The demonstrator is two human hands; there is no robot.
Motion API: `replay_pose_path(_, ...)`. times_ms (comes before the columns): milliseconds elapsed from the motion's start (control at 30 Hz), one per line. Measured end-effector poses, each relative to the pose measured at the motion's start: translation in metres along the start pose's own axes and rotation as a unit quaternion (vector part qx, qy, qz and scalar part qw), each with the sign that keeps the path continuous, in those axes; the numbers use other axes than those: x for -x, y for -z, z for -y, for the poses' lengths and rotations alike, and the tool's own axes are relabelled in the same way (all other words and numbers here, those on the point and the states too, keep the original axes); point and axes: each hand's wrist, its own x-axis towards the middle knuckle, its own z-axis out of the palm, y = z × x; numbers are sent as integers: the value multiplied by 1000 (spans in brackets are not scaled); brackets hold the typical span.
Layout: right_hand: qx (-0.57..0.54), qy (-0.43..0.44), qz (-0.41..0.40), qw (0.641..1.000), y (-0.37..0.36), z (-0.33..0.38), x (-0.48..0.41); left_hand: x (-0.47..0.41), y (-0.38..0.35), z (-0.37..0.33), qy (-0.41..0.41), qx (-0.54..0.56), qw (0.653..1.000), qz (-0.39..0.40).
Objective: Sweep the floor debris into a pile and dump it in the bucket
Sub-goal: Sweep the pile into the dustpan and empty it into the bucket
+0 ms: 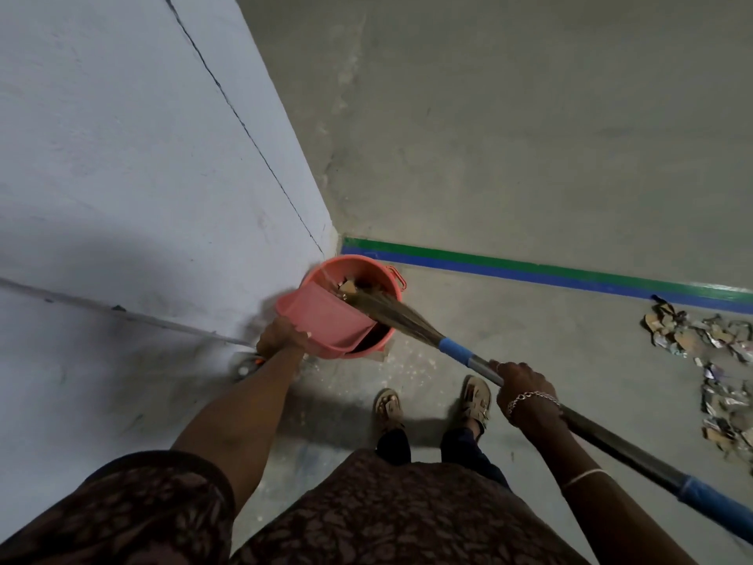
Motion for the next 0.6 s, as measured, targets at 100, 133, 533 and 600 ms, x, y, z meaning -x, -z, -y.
replay_pose_path(100,-2,-17,11,1000,3,-24,19,-1,1,-1,5,-9,1000,16)
replay_pose_path(133,-10,-25,13,1000,4,-35,27,-3,-1,1,11,-16,1000,19)
replay_pose_path(533,-299,-151,-46,941,-32,-139,83,29,-21,-67,-246,34,969,11)
replay_pose_path(600,-326,-169,-44,929,-42,-146,78,32,-30,-89,-292,32,956,21)
